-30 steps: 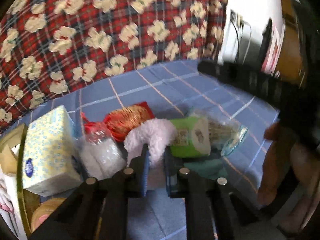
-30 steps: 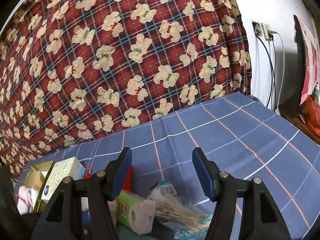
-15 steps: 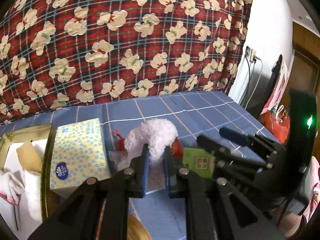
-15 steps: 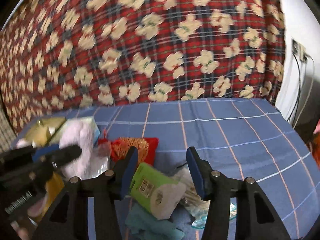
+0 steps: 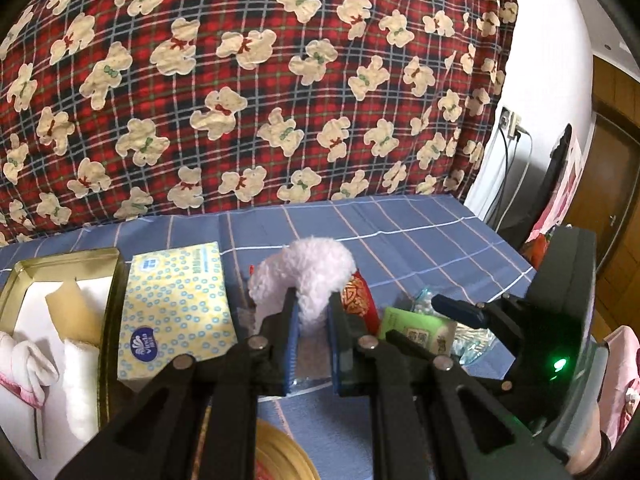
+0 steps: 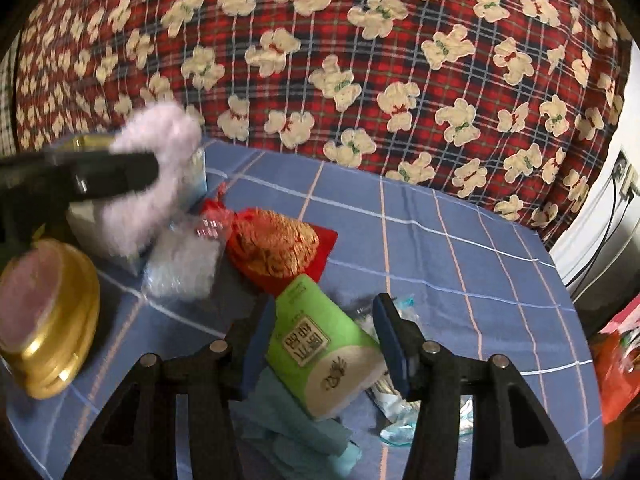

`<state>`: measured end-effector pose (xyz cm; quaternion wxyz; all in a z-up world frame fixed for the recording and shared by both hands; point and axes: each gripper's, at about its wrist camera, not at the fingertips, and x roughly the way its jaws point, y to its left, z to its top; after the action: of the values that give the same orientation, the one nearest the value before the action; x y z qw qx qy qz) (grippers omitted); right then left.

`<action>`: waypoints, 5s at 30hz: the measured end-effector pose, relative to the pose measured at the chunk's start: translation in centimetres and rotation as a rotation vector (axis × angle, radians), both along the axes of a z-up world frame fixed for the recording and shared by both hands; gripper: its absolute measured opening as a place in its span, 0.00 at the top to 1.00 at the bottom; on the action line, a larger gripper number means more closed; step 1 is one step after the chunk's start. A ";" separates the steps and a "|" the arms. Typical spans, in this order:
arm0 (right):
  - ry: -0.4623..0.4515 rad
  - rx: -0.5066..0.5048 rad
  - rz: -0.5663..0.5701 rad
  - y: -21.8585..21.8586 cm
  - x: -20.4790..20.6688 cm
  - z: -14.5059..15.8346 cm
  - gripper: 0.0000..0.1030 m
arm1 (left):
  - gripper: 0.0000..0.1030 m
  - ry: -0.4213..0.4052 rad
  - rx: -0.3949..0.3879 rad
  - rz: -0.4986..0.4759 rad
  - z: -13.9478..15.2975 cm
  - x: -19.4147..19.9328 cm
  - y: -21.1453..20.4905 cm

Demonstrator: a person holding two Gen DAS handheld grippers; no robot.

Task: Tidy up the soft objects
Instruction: 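Grasp the pink puff with left tool while right tool grasps green-wrapped roll, then carry pink puff with left tool and green roll with right tool to tray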

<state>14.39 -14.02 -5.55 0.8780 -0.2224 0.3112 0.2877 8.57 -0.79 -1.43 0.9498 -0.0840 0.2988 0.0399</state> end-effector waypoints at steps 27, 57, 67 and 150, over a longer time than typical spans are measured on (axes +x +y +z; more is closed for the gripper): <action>0.009 0.045 0.054 -1.3 -0.7 0.5 0.79 | 0.90 -0.010 -0.034 0.013 -0.1 -0.6 0.6; -0.034 0.424 -0.013 -3.6 -0.6 3.6 0.80 | 0.90 -0.092 -0.011 0.006 1.2 -2.4 0.2; -0.048 0.477 -0.029 -3.5 -0.6 4.4 0.80 | 0.90 -0.109 0.019 0.030 1.4 -2.8 0.5; -0.082 0.676 0.301 9.4 -6.9 9.5 0.80 | 0.90 -0.194 0.167 0.624 1.8 -10.2 10.5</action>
<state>7.45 -4.60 3.97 0.8616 0.0257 0.1269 0.4908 -1.61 9.69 0.35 0.9194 -0.0968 0.1626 0.3449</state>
